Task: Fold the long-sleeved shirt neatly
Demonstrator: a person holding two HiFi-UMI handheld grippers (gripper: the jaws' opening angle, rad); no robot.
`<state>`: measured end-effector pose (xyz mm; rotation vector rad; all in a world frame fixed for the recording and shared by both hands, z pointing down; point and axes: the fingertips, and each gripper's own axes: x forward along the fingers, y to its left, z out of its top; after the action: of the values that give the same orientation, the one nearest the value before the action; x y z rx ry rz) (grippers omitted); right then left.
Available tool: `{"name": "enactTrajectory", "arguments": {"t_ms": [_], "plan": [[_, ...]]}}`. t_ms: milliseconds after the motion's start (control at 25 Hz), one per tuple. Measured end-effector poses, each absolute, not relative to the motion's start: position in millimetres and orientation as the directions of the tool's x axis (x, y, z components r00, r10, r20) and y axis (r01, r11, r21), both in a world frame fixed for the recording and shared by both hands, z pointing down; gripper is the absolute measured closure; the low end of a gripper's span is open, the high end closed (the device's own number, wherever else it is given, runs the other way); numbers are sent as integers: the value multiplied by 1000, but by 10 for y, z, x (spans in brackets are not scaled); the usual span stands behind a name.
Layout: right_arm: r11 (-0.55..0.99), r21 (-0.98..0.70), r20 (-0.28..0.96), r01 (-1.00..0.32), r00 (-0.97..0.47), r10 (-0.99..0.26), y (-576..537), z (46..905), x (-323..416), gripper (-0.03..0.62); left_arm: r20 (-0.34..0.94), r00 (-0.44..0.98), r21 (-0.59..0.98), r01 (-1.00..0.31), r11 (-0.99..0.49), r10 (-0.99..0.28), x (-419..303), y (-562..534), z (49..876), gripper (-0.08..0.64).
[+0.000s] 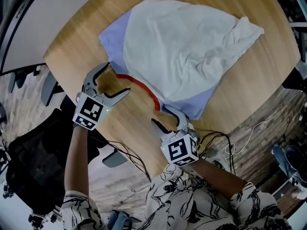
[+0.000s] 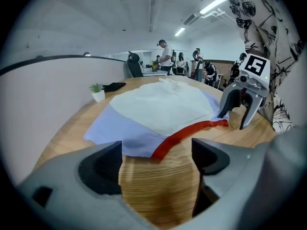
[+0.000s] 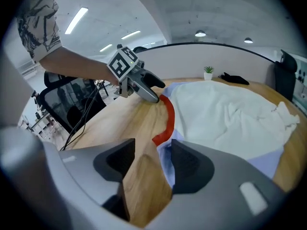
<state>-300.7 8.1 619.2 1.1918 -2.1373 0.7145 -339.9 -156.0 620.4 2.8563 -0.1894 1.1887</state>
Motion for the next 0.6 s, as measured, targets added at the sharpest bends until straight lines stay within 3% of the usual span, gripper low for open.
{"name": "enactTrajectory", "arguments": {"t_ms": [200,400,600], "plan": [[395,-135,735,-908,-360,-575,-21,6289,-2869,447,704,706,22,-135,-991,-81,-3407,-1651,6266,214],[381,-80,743,-921,-310,-593,-49,6307,-2777,553,730,678,-48,-66,-997,-80,-3397,-1550,6316,358],[399,-68,742,-914,-313,-593,-47,6312,-2768,558,746,659,-105,-35,-994,-102,-3411,-1401,6379,535]]}}
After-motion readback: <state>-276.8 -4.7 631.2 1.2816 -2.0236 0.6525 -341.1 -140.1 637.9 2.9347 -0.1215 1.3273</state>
